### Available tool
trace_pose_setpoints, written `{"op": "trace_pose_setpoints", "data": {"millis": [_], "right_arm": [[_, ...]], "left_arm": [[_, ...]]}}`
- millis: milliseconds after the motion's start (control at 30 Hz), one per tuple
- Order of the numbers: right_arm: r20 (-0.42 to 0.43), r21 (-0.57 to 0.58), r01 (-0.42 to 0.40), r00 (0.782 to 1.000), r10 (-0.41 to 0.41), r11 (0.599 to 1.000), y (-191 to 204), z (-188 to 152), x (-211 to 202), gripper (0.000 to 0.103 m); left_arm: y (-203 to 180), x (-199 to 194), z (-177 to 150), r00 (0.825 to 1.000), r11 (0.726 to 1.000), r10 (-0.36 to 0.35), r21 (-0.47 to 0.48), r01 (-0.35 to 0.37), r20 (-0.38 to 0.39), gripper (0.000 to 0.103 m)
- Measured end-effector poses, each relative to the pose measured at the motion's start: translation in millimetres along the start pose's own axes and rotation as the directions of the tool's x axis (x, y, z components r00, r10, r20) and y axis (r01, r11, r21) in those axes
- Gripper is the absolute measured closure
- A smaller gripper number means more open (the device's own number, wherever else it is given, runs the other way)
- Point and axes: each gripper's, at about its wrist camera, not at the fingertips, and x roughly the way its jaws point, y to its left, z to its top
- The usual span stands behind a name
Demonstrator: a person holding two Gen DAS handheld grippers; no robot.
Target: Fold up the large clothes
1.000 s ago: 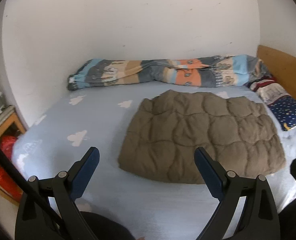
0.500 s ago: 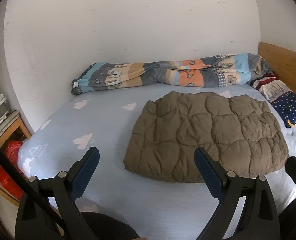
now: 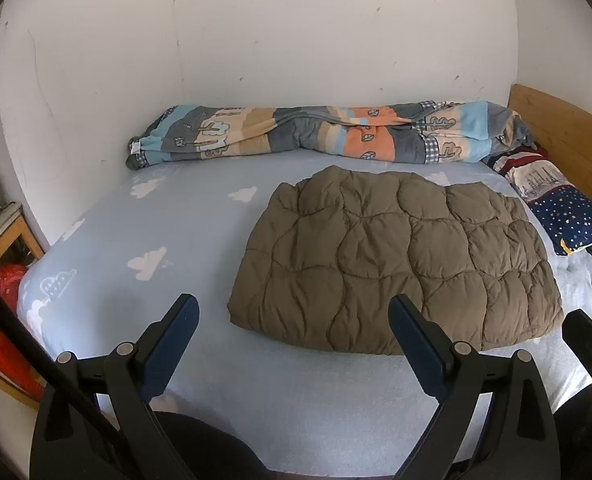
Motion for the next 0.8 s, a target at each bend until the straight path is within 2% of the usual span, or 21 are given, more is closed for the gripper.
{"op": "trace_pose_setpoints", "data": {"millis": [800], "right_arm": [[0.006,-0.006,0.002,1.000,-0.002,1.000,-7,0,-4,0.009]], "left_arm": [[-5,-14,2,0.999,0.999,-0.023,0.028,0.023,0.024,0.008]]}}
